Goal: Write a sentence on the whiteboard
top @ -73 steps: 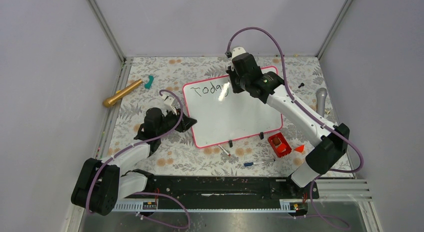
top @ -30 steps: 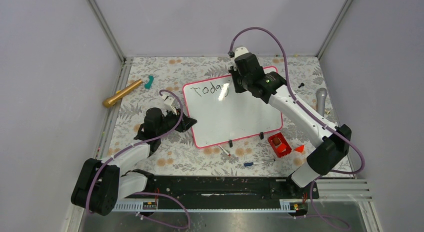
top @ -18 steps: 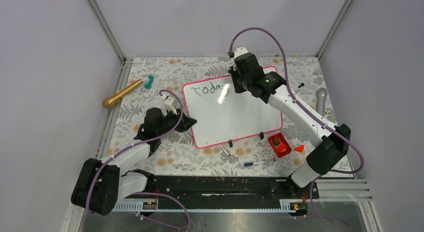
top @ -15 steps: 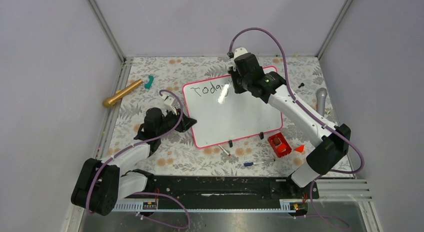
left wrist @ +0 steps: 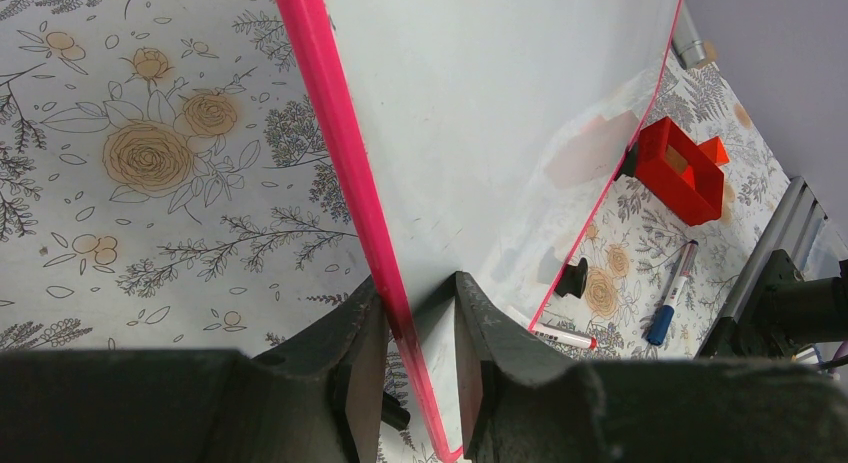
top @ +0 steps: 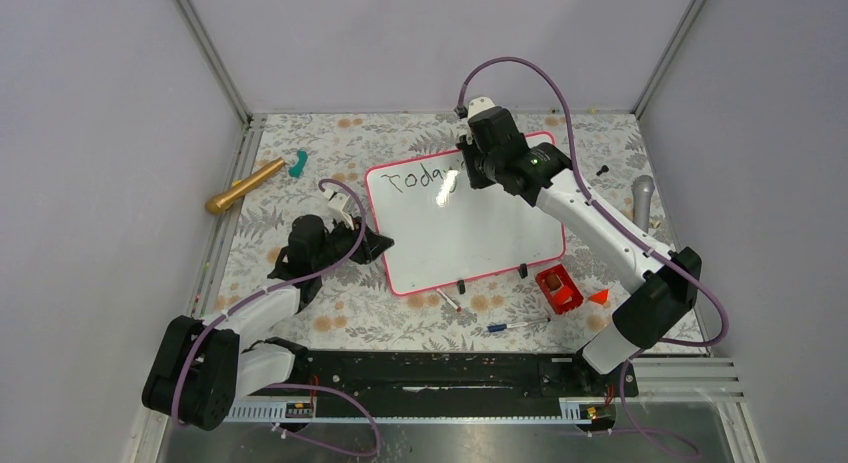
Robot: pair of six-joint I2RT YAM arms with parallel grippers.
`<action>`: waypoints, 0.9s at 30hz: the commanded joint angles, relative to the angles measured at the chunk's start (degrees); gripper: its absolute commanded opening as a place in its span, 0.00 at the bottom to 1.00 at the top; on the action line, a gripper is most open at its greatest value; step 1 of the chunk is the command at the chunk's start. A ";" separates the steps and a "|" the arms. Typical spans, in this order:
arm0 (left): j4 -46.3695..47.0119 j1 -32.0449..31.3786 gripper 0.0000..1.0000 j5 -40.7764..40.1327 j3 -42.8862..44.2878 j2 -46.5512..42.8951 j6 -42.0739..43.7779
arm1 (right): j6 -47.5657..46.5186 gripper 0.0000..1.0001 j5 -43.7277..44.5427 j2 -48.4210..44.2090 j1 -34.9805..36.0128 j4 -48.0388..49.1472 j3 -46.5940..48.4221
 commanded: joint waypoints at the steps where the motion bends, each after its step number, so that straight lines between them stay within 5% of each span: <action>1: 0.07 0.09 0.03 -2.16 1.68 -0.46 3.35 | -0.56 0.00 2.56 -1.26 -0.39 -1.00 -0.01; 27: 0.15 -0.06 0.03 -2.10 1.66 -0.40 3.36 | -1.27 0.00 -0.70 -2.06 -0.43 -2.08 -2.08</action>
